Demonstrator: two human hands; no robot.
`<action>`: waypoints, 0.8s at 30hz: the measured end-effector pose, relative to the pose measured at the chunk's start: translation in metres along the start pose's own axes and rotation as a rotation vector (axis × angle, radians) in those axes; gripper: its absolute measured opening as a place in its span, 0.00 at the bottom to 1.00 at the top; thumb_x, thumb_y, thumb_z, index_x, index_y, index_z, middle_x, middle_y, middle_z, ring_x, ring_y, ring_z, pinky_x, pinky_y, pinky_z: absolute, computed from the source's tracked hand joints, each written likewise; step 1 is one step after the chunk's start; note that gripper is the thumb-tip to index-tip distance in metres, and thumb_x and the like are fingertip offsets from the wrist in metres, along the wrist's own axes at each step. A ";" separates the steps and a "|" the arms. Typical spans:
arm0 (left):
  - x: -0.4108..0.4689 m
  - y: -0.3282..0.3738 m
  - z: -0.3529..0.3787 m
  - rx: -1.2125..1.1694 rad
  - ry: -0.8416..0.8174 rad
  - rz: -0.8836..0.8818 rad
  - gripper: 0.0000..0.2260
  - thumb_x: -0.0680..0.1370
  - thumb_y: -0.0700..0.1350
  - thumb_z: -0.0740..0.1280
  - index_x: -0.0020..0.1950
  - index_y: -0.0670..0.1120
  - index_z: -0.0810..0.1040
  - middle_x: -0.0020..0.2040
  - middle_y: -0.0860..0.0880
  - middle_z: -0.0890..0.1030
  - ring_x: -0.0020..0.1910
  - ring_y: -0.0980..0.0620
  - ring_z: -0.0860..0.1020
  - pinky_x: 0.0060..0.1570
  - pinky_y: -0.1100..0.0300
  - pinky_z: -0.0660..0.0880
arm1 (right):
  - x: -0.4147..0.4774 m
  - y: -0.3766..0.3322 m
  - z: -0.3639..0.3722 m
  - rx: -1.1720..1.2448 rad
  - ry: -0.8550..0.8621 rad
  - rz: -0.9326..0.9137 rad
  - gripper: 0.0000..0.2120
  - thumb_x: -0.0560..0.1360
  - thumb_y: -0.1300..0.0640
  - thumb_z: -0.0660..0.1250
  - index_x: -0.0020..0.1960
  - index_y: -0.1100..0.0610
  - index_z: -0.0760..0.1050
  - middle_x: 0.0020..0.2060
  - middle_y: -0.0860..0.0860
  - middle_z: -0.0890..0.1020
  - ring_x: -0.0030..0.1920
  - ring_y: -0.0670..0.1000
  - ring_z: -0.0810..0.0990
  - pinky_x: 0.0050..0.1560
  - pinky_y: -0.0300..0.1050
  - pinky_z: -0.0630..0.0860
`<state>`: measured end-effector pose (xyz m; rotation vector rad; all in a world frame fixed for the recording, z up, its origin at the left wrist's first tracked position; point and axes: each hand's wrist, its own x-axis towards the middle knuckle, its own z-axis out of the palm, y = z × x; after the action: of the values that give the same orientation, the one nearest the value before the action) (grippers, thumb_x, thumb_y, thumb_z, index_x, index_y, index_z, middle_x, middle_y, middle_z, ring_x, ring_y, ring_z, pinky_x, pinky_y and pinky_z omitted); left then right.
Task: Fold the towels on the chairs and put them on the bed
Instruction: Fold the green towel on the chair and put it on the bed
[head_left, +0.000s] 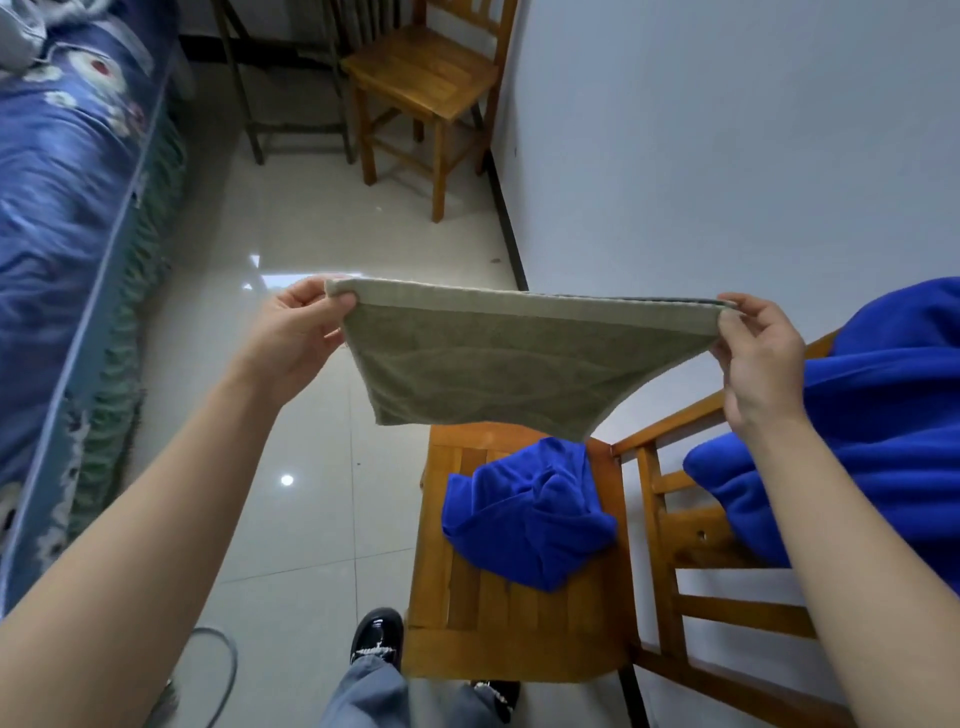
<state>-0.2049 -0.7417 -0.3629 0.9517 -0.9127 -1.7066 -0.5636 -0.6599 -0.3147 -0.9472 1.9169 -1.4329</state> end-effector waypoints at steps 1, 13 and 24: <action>-0.006 -0.005 -0.001 0.002 -0.017 -0.022 0.18 0.51 0.51 0.82 0.36 0.49 0.83 0.36 0.53 0.82 0.38 0.56 0.80 0.43 0.64 0.78 | -0.009 0.004 -0.005 0.035 0.009 0.004 0.10 0.80 0.63 0.57 0.48 0.50 0.72 0.45 0.46 0.76 0.49 0.45 0.76 0.52 0.40 0.76; -0.131 -0.183 -0.047 0.341 0.027 -0.656 0.08 0.67 0.29 0.71 0.36 0.42 0.80 0.32 0.49 0.81 0.38 0.49 0.76 0.40 0.64 0.75 | -0.136 0.192 -0.057 -0.220 -0.080 0.503 0.10 0.79 0.66 0.56 0.45 0.54 0.72 0.46 0.58 0.77 0.42 0.49 0.75 0.39 0.41 0.71; -0.117 -0.247 -0.047 0.324 0.246 -0.713 0.08 0.73 0.29 0.65 0.40 0.41 0.77 0.38 0.46 0.79 0.40 0.49 0.76 0.33 0.67 0.76 | -0.116 0.261 -0.037 -0.310 -0.072 0.622 0.07 0.80 0.63 0.57 0.54 0.59 0.72 0.50 0.57 0.77 0.50 0.54 0.76 0.42 0.39 0.73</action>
<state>-0.2254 -0.5700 -0.5798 1.8236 -0.7383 -1.9776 -0.5771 -0.4985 -0.5529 -0.4439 2.1543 -0.7489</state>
